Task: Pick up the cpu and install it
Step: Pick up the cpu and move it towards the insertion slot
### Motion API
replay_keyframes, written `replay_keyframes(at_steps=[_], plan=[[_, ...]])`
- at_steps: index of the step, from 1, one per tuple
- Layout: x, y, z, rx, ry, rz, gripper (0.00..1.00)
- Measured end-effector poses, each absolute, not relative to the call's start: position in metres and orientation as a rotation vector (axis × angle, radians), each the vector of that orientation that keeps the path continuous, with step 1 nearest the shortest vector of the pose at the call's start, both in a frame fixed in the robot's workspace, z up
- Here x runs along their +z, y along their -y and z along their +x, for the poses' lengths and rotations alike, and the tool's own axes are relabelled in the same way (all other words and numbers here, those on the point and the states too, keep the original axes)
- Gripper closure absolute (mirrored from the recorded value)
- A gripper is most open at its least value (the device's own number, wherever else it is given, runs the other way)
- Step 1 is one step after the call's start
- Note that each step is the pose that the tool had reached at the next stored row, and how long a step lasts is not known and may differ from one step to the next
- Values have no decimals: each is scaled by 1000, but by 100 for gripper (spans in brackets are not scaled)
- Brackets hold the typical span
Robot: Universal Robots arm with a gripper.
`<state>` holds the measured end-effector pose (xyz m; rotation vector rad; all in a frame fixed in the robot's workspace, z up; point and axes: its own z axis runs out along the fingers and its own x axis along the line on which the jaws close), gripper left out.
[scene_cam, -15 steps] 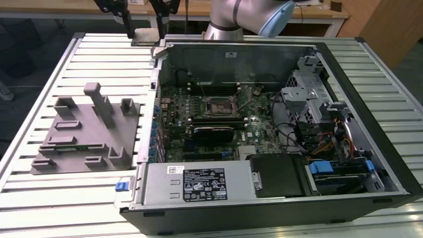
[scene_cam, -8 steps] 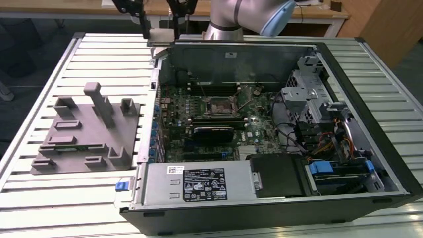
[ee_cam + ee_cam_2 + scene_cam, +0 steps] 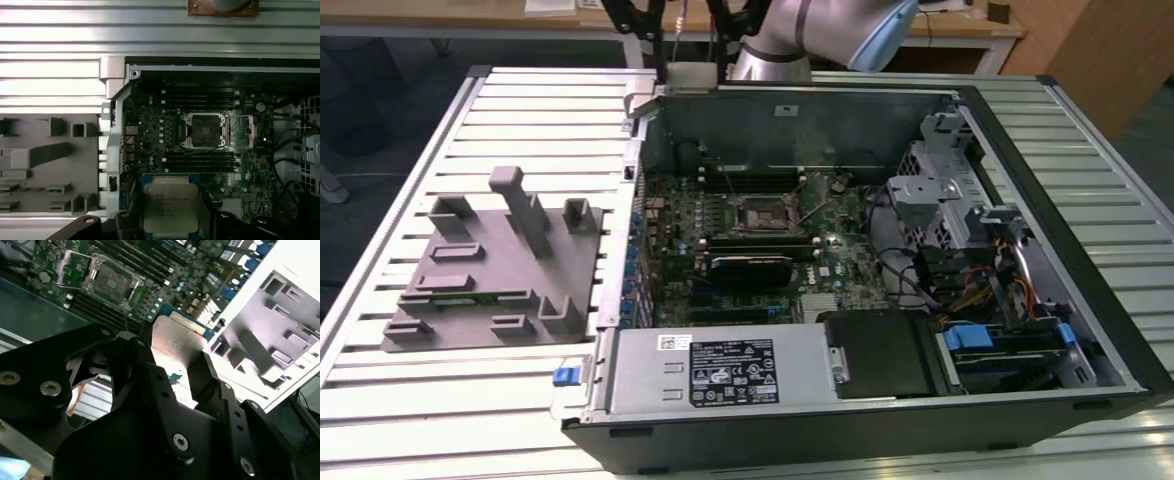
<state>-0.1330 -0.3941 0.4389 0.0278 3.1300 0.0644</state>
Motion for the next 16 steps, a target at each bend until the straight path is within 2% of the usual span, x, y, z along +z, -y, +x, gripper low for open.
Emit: replay_keyframes(at_steps=[16], plan=[[410, 367, -73, 64, -3130, 28, 47]])
